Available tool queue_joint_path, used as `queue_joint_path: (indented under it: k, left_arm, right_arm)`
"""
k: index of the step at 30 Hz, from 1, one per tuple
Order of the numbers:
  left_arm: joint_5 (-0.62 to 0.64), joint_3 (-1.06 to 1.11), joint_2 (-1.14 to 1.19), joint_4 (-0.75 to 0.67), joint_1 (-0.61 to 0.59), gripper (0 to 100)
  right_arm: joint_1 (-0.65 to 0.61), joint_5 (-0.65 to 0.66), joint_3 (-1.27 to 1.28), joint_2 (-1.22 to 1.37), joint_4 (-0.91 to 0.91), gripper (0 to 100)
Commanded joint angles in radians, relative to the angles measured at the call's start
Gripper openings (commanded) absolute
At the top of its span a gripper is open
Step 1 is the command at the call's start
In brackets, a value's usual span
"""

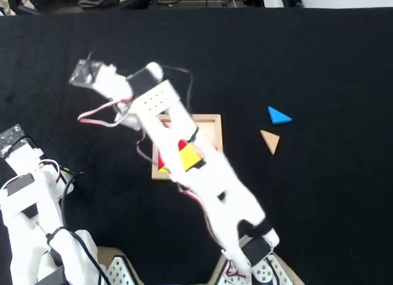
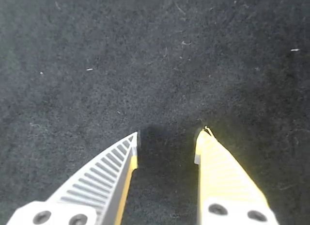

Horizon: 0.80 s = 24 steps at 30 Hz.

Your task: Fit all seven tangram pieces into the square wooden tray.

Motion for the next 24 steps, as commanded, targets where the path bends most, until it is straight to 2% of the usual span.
queue_joint_path:
  k: [1, 5, 10, 18, 24]
  left_arm:
    - [0.002, -0.008, -0.023, -0.014, 0.010, 21]
    - [0.002, -0.008, -0.023, -0.014, 0.010, 21]
    - [0.002, -0.008, -0.023, -0.011, 0.010, 21]
    - [0.002, -0.007, -0.023, -0.014, 0.010, 21]
    - [0.002, -0.007, -0.023, -0.014, 0.012, 21]
  right_arm:
    - [0.057, -0.005, 0.292, -0.361, 0.034, 17.2]
    - [0.114, 0.012, 0.639, -0.631, -0.008, 17.3]
    - [0.242, 0.064, 0.992, -0.826, -0.152, 17.3]
    - [0.371, 0.101, 1.346, -0.874, -0.457, 17.3]
    - [0.373, 0.094, 1.509, -0.871, -0.724, 17.3]
